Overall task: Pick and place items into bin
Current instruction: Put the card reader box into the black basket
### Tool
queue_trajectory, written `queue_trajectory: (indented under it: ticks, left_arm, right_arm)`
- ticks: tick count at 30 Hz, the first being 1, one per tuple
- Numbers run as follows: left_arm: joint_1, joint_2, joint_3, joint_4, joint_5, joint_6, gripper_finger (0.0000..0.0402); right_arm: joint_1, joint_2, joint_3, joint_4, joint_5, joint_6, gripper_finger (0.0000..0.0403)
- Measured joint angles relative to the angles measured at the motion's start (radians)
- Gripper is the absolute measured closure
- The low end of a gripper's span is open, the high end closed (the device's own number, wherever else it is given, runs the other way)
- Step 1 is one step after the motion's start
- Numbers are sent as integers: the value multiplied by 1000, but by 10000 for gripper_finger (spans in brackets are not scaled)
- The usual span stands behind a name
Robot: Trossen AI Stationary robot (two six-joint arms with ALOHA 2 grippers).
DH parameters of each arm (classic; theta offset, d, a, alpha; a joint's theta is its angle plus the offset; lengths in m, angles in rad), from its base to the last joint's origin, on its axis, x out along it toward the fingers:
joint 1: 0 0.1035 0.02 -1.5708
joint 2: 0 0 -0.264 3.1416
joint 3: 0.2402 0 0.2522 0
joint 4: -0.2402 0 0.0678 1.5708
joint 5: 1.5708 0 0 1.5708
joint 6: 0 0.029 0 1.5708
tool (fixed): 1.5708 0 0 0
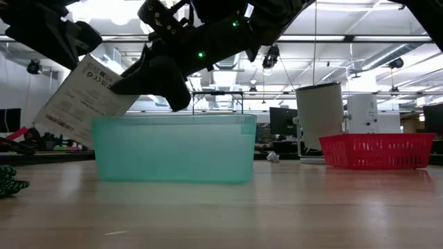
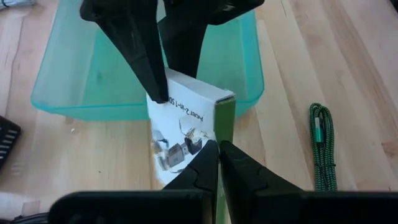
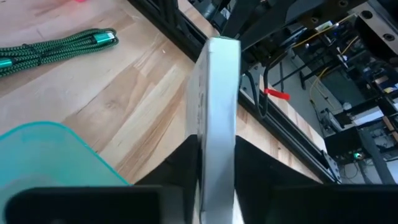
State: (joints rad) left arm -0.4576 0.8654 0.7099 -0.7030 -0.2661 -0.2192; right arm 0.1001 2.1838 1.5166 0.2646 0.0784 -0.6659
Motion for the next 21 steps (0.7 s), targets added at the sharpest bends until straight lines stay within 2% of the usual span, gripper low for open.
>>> queue_trajectory:
  ticks: [5, 15, 18, 21]
  left_arm:
    - [0, 0, 0, 0, 0, -1, 401]
    - [0, -6, 0, 0, 1, -9, 400]
    - [0, -15, 0, -1, 2, -10, 383]
    - [0, -34, 0, -2, -1, -11, 350]
  right_arm:
    - [-2, 0, 0, -1, 0, 0, 368]
    - [-2, 0, 0, -4, 0, 3, 371]
    - [-2, 0, 0, -7, 1, 8, 371]
    - [-2, 0, 0, -7, 11, 17, 371]
